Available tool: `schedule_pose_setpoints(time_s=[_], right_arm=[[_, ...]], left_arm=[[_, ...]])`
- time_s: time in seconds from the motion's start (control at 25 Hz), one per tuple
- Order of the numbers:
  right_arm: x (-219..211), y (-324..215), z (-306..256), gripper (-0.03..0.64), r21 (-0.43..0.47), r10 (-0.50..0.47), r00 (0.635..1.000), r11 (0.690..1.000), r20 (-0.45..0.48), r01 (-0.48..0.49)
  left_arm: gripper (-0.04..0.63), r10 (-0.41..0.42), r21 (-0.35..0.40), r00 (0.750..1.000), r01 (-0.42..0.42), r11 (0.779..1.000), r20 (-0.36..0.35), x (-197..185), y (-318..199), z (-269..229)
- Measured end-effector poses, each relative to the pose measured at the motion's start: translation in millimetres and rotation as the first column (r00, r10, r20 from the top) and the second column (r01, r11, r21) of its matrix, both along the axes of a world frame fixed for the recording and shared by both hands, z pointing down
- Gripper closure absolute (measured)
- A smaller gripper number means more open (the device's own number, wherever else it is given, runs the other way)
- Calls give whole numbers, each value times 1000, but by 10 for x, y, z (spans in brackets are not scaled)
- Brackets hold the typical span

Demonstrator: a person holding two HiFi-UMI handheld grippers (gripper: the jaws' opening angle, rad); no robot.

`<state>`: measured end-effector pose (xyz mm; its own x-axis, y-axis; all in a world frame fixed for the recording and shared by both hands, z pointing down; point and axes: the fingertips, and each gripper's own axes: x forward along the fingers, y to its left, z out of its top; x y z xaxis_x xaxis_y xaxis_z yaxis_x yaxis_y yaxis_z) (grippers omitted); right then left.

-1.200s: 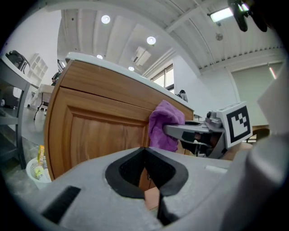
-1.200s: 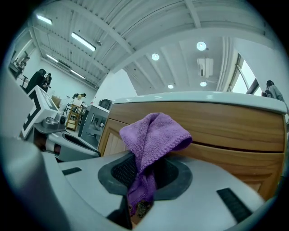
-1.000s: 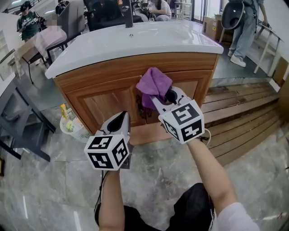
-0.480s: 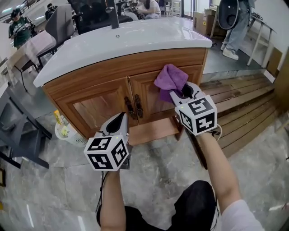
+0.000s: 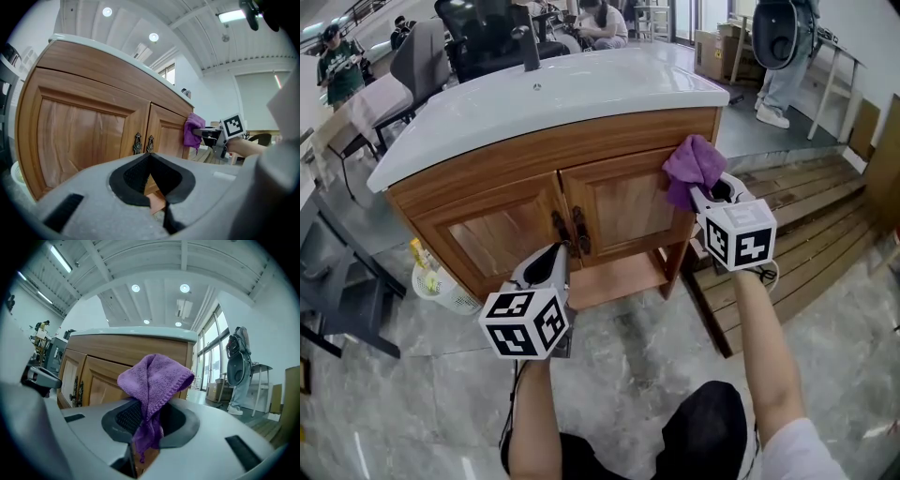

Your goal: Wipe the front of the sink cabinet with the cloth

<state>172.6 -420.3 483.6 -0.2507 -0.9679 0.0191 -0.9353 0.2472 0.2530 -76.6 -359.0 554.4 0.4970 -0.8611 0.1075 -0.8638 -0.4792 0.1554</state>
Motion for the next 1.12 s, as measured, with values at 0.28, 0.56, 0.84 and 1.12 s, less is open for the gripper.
schedule_pose_setpoints(time_s=[0.28, 0.56, 0.84, 1.12], right_arm=[[-90, 55, 10, 540, 7, -2, 1000, 1000, -4, 2], [-1014, 343, -88, 540, 60, -189, 982, 980, 5, 188], [-2045, 488, -23, 540, 50, -371, 929, 928, 9, 370], [-2965, 616, 106, 540, 35, -508, 861, 861, 19, 507]], left_arm=[[589, -20, -2, 1000, 20, 1000, 2, -43, 2, -12], [589, -78, -3, 997, 78, 997, 5, -322, 49, -16], [589, -146, 2, 989, 146, 989, 28, -673, 121, -10], [589, -227, -8, 973, 228, 974, 45, -1152, 205, 51]])
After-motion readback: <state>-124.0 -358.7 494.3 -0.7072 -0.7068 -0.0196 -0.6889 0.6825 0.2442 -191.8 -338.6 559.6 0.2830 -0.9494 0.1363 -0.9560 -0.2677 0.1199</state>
